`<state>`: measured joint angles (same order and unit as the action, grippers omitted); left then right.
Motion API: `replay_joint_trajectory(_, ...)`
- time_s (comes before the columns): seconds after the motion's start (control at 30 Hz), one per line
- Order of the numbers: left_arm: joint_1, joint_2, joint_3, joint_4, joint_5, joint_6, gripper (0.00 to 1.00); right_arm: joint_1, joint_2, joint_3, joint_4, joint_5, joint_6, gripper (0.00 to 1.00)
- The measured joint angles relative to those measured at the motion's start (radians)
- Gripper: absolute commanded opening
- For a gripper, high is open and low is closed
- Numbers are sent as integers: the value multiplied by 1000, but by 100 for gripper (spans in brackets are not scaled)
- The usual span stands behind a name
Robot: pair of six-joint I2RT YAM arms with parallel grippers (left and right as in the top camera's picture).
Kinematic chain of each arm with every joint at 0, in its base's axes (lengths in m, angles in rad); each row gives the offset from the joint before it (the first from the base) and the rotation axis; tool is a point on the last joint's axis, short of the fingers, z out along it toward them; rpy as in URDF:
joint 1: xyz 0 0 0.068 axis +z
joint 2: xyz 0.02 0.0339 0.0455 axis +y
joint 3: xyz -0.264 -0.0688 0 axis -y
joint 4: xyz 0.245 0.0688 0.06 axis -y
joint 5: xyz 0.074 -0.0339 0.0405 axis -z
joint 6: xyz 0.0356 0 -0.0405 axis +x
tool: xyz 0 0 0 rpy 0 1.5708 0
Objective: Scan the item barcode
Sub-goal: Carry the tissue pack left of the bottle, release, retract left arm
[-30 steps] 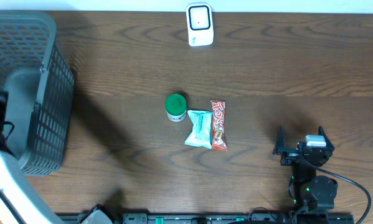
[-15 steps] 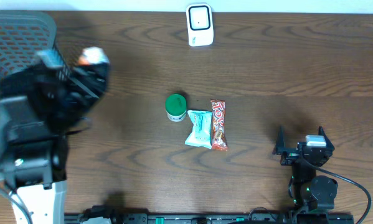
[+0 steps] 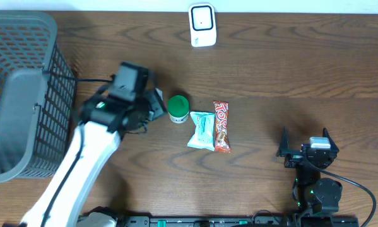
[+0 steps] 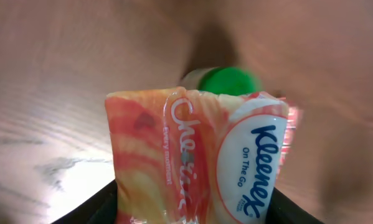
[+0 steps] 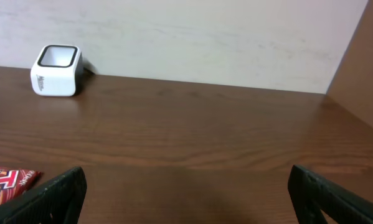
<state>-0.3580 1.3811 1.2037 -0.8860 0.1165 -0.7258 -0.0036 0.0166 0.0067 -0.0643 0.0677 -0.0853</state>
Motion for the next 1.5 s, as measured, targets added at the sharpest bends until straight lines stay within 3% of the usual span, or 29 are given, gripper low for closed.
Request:
replay_joint_trajectory(0.4, -12, 259, 0, -31, -60, -34, 58, 0, 0, 0, 0, 0, 0, 99)
replay_joint_trajectory(0.6, -12, 263, 0, -27, -68, -48, 94, 0, 0, 0, 0, 0, 0, 99)
replay_joint_trajectory(0.8, -13, 206, 0, -27, -89, -57, 100, 0, 0, 0, 0, 0, 0, 99)
replay_joint_trajectory(0.97, -13, 40, 9, -16, -199, -48, 98, 0, 0, 0, 0, 0, 0, 99)
replay_joint_trajectory(1.13, -13, -156, 67, 171, -344, 56, 98, 0, 0, 0, 0, 0, 0, 99)
replay_joint_trajectory(1.37, -13, -417, 109, 609, -478, 332, 98, 0, 0, 0, 0, 0, 0, 99)
replay_joint_trajectory(1.5, -12, -494, 111, 717, -575, 494, 98, 0, 0, 0, 0, 0, 0, 99)
